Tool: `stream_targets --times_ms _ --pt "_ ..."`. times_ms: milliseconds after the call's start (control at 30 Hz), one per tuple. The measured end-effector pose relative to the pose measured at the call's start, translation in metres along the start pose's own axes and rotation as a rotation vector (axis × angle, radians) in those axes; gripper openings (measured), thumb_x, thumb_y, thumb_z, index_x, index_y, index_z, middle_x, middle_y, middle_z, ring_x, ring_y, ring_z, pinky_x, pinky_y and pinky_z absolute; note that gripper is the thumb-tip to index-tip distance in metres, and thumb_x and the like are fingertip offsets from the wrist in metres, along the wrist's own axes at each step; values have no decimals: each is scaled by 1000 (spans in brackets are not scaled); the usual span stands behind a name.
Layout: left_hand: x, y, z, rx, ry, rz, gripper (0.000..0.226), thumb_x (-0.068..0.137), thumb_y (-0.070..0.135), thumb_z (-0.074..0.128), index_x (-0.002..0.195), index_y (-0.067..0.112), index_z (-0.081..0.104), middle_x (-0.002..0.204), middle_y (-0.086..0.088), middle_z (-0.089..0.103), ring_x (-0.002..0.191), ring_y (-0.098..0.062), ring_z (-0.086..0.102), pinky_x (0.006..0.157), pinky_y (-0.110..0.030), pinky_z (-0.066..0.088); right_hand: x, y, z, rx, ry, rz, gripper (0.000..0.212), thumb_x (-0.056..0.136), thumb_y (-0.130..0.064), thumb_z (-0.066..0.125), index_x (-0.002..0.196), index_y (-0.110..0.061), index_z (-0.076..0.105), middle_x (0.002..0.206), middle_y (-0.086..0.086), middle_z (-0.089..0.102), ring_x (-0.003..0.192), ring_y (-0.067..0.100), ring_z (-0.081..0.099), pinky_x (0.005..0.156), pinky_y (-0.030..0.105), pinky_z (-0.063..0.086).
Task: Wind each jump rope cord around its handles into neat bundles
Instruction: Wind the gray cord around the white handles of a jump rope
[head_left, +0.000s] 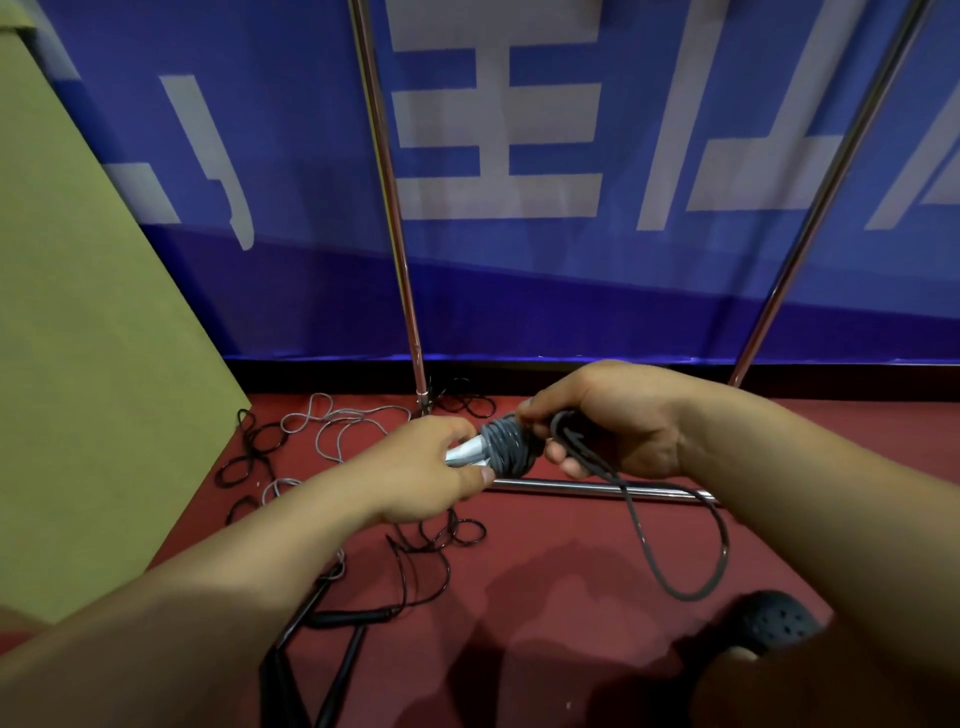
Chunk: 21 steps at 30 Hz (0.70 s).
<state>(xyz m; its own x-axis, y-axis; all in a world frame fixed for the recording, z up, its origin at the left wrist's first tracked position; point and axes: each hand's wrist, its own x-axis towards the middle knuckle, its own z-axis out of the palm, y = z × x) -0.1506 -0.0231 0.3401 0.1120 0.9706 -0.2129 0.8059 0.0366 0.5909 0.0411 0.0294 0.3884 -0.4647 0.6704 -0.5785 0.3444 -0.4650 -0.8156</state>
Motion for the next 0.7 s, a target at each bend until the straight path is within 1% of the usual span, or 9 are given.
stream_targets --times_ms 100,167,200,267,333,367,500,600,700 --pt "-3 3 0 79 -44 25 21 90 35 69 78 28 53 72 11 54 61 -3 48 50 -14 34 0 1 2 -102 24 -41 17 92 -10 59 76 -5 60 59 5 54 45 13 50 40 22 40" --pt "-4 4 0 142 -64 62 26 90 35 69 74 29 49 69 11 51 58 -2 45 48 -15 31 0 3 2 -258 76 -120 15 89 -9 61 75 -3 63 62 10 57 45 15 51 41 23 41" --pt "-5 5 1 167 -75 75 28 90 36 68 73 29 47 68 11 50 57 -2 45 49 -16 30 1 4 2 -394 116 -176 17 88 -10 63 72 -4 66 61 10 58 46 15 52 43 23 43" --pt "-6 4 1 198 -100 91 30 90 35 68 72 29 46 67 10 49 57 -4 44 51 -20 30 2 8 1 -786 214 -336 24 88 -17 64 64 -10 67 58 7 63 51 16 56 51 25 47" --pt "-6 3 1 231 -132 108 28 90 34 68 73 27 46 69 9 50 59 -6 44 53 -23 31 7 15 0 -1146 280 -528 26 90 -27 62 70 -11 68 67 4 67 64 19 60 61 31 50" --pt "-7 2 1 241 -146 114 26 90 34 68 75 26 47 71 9 51 61 -7 45 53 -23 32 10 18 1 -1229 289 -589 25 91 -31 60 76 -13 69 73 3 68 69 20 60 65 34 50" --pt "-10 1 -2 213 -180 153 18 90 33 69 85 22 55 74 7 55 61 -7 46 53 -18 33 16 21 -6 -1222 294 -673 21 92 -38 59 89 -23 73 86 -5 72 79 17 64 71 39 53" --pt "-12 2 -4 161 -192 179 16 89 32 70 92 20 60 75 7 56 63 -7 47 59 -23 38 18 20 -11 -1192 315 -703 23 91 -44 63 90 -24 73 87 -7 72 80 16 63 71 39 53" --pt "-14 3 -6 58 -231 180 15 89 31 71 91 19 62 76 4 58 65 -8 49 63 -32 42 22 19 -15 -1164 371 -701 29 84 -56 67 87 -27 71 78 -9 69 76 13 61 69 36 53"
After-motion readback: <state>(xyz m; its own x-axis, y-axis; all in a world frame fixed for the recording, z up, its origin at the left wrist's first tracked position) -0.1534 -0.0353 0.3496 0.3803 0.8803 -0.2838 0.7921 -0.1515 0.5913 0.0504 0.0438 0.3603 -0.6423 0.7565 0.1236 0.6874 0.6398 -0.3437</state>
